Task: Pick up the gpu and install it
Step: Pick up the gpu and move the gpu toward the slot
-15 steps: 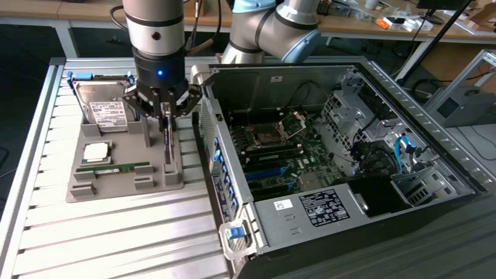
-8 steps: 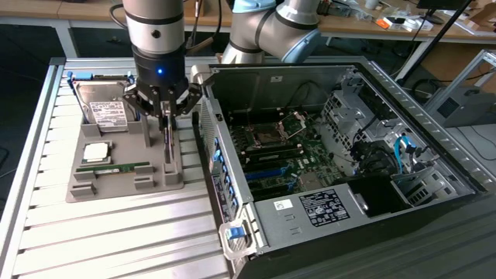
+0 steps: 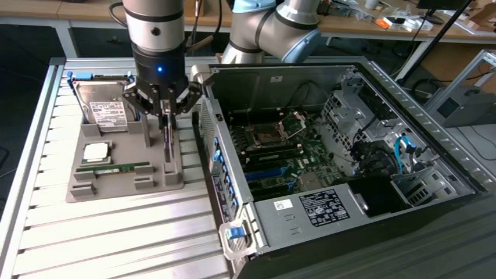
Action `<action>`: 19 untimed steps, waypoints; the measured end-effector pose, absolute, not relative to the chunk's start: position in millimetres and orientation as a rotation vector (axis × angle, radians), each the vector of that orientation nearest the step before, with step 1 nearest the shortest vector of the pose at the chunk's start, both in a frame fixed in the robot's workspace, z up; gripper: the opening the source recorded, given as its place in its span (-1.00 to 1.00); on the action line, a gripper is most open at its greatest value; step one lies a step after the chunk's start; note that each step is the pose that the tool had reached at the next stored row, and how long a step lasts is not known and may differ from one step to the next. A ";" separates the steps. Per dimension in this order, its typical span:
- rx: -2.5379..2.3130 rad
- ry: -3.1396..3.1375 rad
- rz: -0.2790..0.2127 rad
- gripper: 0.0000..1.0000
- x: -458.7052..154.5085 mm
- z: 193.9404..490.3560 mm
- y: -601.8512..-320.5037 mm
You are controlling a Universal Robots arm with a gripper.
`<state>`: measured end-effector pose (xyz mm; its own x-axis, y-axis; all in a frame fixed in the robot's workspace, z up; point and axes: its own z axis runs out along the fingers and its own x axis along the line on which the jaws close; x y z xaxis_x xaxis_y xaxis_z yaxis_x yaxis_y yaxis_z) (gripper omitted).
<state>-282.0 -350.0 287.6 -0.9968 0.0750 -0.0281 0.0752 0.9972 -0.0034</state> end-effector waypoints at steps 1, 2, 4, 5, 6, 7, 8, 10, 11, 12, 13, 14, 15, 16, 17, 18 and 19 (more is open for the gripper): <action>0.117 3.112 -0.007 -0.47 -282.0 288.2 -350.0; 0.117 3.112 -0.007 -0.47 -282.0 288.8 -349.9; 0.117 3.111 -0.007 -0.47 -282.0 289.8 -350.0; 0.117 3.112 -0.007 -0.47 -282.0 290.3 -350.0; 0.117 3.111 -0.007 -0.47 -282.0 290.8 -350.0; 0.117 3.111 -0.007 -0.47 -282.0 291.5 -349.9; 0.117 3.111 -0.007 -0.47 -282.0 292.2 -349.9; 0.117 3.111 -0.007 -0.47 -282.0 293.7 -349.9; 0.117 3.111 -0.007 -0.47 -282.0 294.1 -350.0; 0.117 3.111 -0.007 -0.47 -282.0 296.9 -349.9; 0.117 3.111 -0.007 -0.47 -282.0 301.5 -350.0; 0.117 3.111 -0.006 -0.47 -282.0 304.2 -350.0; 0.117 3.111 -0.006 -0.47 -282.0 305.7 -350.0; 0.117 3.111 -0.006 -0.47 -282.0 308.1 -349.9; 0.117 3.111 -0.006 -0.47 -282.0 310.4 -350.0; 0.117 3.111 -0.006 -0.47 -282.0 312.7 -350.0; 0.117 3.112 -0.006 -0.47 -282.0 314.9 -349.9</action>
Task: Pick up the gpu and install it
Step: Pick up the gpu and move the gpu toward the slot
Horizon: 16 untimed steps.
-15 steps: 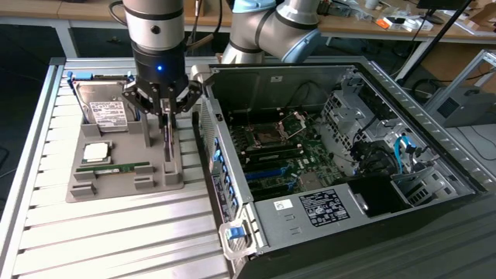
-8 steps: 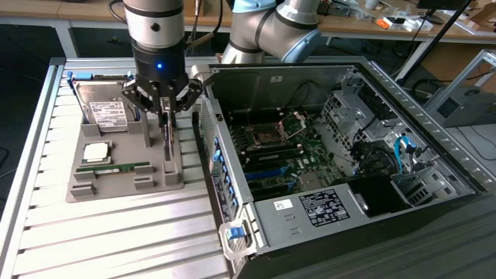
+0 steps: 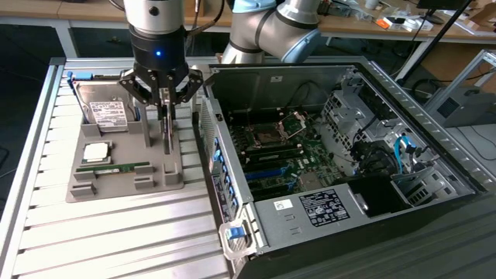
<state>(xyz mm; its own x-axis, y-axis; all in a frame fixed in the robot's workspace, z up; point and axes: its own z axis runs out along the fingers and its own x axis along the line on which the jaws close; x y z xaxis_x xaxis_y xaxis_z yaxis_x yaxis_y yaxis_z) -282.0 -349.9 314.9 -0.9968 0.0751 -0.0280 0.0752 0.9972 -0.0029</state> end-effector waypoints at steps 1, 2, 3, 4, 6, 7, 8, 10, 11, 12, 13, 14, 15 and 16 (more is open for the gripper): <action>0.117 3.111 -0.006 -0.47 -282.0 317.3 -350.0; 0.117 3.112 -0.006 -0.47 -282.0 317.9 -349.9; 0.117 3.112 -0.006 -0.47 -282.0 318.5 -350.0; 0.117 3.111 -0.006 -0.47 -282.0 318.9 -350.0; 0.117 3.112 -0.006 -0.47 -282.0 319.8 -350.0; 0.117 3.112 -0.006 -0.47 -282.0 320.7 -350.0; 0.117 3.111 -0.006 -0.47 -282.0 321.7 -350.0; 0.117 3.111 -0.006 -0.47 -282.0 322.7 -349.9; 0.117 3.111 -0.006 -0.47 -282.0 323.2 -350.0; 0.117 3.111 -0.006 -0.47 -282.0 323.7 -350.0; 0.117 3.111 -0.006 -0.47 -282.0 324.2 -350.0; 0.117 3.111 -0.006 -0.47 -282.0 324.5 -350.0; 0.117 3.111 -0.006 -0.47 -282.0 325.3 -350.0; 0.117 3.111 -0.006 -0.47 -282.0 325.7 -349.9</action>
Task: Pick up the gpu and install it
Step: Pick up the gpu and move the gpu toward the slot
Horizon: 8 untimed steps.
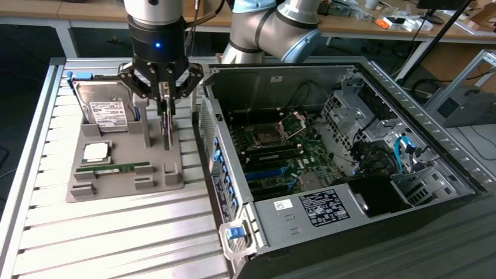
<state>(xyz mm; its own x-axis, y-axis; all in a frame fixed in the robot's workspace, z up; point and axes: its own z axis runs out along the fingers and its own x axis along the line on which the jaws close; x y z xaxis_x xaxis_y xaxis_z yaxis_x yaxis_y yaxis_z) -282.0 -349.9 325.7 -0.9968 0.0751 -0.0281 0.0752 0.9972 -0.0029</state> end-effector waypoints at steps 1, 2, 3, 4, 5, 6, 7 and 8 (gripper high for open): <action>0.117 3.111 -0.006 -0.47 -282.0 326.2 -350.0; 0.117 3.111 -0.006 -0.47 -282.0 326.7 -350.0; 0.117 3.111 -0.006 -0.47 -282.0 327.1 -350.0; 0.117 3.111 -0.006 -0.47 -282.0 327.6 -350.0; 0.117 3.111 -0.006 -0.47 -282.0 328.3 -350.0; 0.117 3.112 -0.006 -0.47 -282.0 329.1 -349.9; 0.117 3.111 -0.006 -0.47 -282.0 330.1 -350.0; 0.117 3.111 -0.006 -0.47 -282.0 330.8 -350.0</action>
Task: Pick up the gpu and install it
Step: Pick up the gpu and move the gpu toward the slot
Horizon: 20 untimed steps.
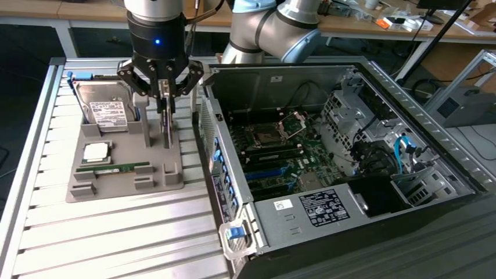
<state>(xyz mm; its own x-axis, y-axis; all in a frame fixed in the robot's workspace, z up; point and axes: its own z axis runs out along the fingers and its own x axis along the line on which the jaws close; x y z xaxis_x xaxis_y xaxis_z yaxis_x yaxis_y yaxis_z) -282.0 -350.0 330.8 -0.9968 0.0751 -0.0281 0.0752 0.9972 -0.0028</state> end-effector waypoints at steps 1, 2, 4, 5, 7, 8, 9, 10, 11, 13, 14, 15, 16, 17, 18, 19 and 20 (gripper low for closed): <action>0.117 3.111 -0.006 -0.47 -282.0 331.5 -349.9; 0.117 3.111 -0.006 -0.47 -282.0 332.0 -349.9; 0.117 3.111 -0.006 -0.47 -282.0 332.7 -350.0; 0.117 3.111 -0.006 -0.47 -282.0 333.2 -349.9; 0.117 3.111 -0.006 -0.47 -282.0 334.7 -350.0; 0.117 3.112 -0.006 -0.47 -282.0 335.4 -350.0; 0.117 3.112 -0.006 -0.47 -282.0 335.9 -350.0; 0.117 3.111 -0.006 -0.47 -282.0 336.4 -349.9; 0.117 3.111 -0.006 -0.47 -282.0 336.9 -350.0; 0.117 3.111 -0.006 -0.47 -282.0 337.8 -350.0; 0.117 3.111 -0.006 -0.47 -282.0 338.2 -349.9; 0.117 3.111 -0.006 -0.47 -282.0 338.6 -350.0; 0.117 3.111 -0.006 -0.47 -282.0 339.1 -350.0; 0.117 3.111 -0.006 -0.47 -282.0 339.4 -350.0; 0.117 3.112 -0.006 -0.47 -282.0 340.0 -349.9; 0.117 3.111 -0.006 -0.47 -282.0 340.4 -350.0; 0.117 3.111 -0.006 -0.47 -282.0 340.8 -350.0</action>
<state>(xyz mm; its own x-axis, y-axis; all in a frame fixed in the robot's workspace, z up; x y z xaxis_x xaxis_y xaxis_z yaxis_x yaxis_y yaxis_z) -282.0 -350.0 340.8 -0.9968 0.0751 -0.0280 0.0752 0.9972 -0.0025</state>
